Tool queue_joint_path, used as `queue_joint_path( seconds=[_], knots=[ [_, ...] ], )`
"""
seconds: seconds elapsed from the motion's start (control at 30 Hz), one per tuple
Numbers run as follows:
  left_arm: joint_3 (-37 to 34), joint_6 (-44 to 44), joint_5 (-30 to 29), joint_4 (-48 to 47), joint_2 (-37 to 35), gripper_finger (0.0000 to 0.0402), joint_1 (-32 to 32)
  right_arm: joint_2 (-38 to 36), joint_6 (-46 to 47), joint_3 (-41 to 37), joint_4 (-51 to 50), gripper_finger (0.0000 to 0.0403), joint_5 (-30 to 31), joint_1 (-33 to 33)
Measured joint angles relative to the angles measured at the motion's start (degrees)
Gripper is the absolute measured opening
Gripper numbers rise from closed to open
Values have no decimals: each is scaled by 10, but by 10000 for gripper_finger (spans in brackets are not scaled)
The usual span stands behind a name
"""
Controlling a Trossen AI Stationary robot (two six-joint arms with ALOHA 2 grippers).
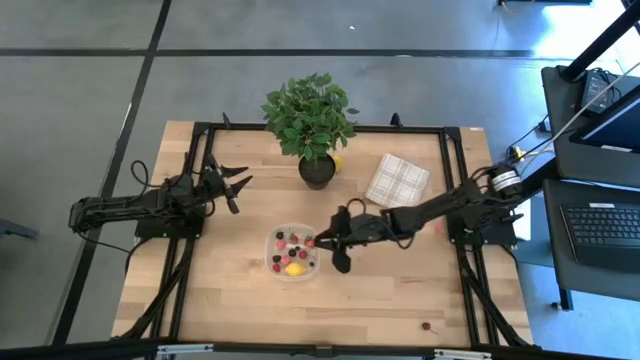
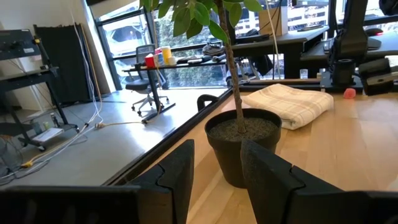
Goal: Pick and placing Produce into tupperware
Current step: Put the blackberry into the transparent bin
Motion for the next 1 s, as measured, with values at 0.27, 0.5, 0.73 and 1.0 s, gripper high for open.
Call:
queue_joint_path(
  seconds=[0.27, 0.5, 0.73, 1.0],
  knots=[
    [0, -1, 0, -1, 0, 126, 0, 94, -80, 119, -69, 102, -53, -20],
    [0, -1, 0, -3, 0, 126, 0, 175, -109, 230, -198, 102, -72, -28],
    [0, -4, 0, -3, 0, 126, 0, 195, -118, 269, -237, 102, -75, -28],
    [0, -6, 0, -3, 0, 126, 0, 195, -115, 270, -246, 120, -75, -28]
  ],
)
